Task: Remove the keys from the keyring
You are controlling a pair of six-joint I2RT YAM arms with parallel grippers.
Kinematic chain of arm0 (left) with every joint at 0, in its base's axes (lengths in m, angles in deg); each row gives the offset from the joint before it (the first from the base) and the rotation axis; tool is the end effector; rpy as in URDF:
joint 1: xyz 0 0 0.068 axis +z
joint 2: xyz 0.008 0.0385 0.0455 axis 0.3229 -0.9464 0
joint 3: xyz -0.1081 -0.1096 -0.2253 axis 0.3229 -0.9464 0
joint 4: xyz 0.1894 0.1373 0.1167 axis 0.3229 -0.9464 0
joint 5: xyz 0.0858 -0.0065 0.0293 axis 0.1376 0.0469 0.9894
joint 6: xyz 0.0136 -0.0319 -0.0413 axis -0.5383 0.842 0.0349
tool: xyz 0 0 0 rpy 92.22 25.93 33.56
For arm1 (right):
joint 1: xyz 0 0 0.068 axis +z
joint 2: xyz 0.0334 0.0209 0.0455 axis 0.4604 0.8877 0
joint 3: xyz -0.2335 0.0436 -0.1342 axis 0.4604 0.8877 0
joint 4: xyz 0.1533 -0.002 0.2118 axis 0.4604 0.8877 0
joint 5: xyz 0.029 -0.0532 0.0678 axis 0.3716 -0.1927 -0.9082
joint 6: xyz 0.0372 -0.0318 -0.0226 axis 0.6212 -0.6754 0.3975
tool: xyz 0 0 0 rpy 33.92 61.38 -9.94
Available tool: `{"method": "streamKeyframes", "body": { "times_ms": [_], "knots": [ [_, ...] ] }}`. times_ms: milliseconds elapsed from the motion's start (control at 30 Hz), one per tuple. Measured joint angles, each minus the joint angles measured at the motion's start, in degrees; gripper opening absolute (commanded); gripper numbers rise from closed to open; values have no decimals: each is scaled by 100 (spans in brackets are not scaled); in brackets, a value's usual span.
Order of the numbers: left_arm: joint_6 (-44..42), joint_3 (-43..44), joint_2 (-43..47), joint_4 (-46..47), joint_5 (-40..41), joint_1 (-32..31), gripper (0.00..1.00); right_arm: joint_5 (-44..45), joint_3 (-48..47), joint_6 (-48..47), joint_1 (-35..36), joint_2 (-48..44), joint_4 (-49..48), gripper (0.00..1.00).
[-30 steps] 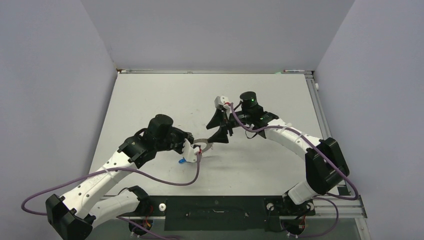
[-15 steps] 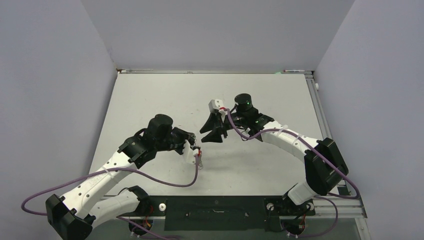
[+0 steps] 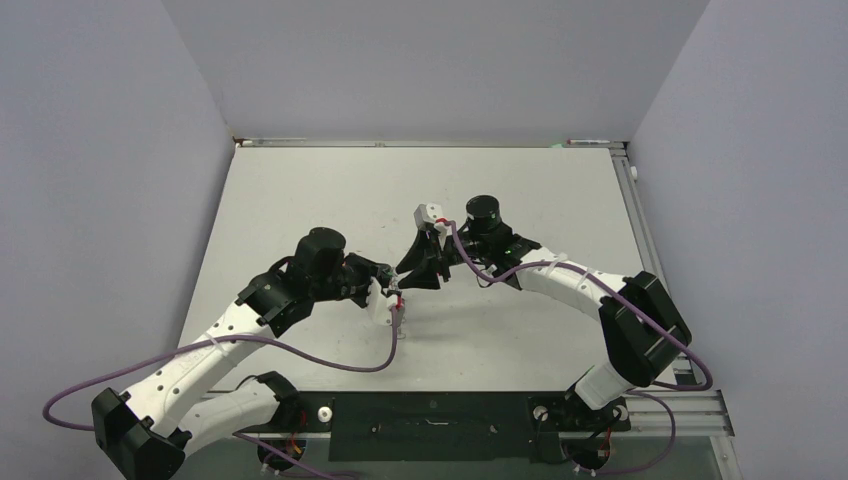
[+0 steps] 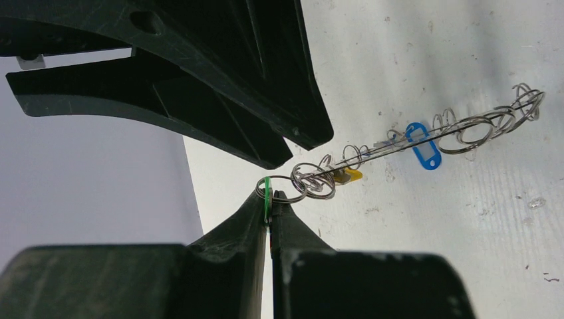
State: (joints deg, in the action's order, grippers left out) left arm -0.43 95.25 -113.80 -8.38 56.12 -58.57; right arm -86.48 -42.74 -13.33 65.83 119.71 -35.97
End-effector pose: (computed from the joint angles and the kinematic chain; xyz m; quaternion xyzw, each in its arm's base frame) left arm 0.1508 -0.1412 0.3078 0.7710 0.4208 -0.0198 0.4777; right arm 0.2435 0.2354 0.2674 -0.5559 0.4928 0.5736 0.3450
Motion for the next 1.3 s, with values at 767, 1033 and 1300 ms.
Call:
{"method": "streamKeyframes", "body": {
  "times_ms": [767,1033,1300],
  "knots": [
    [22,0,-92,46,-9,0,0,20,24,284,144,264,-420,26],
    [70,2,-98,81,-17,2,0,46,24,422,133,269,-525,5],
    [317,2,-111,79,55,76,0,70,24,382,116,269,-455,5]
  ]
}}
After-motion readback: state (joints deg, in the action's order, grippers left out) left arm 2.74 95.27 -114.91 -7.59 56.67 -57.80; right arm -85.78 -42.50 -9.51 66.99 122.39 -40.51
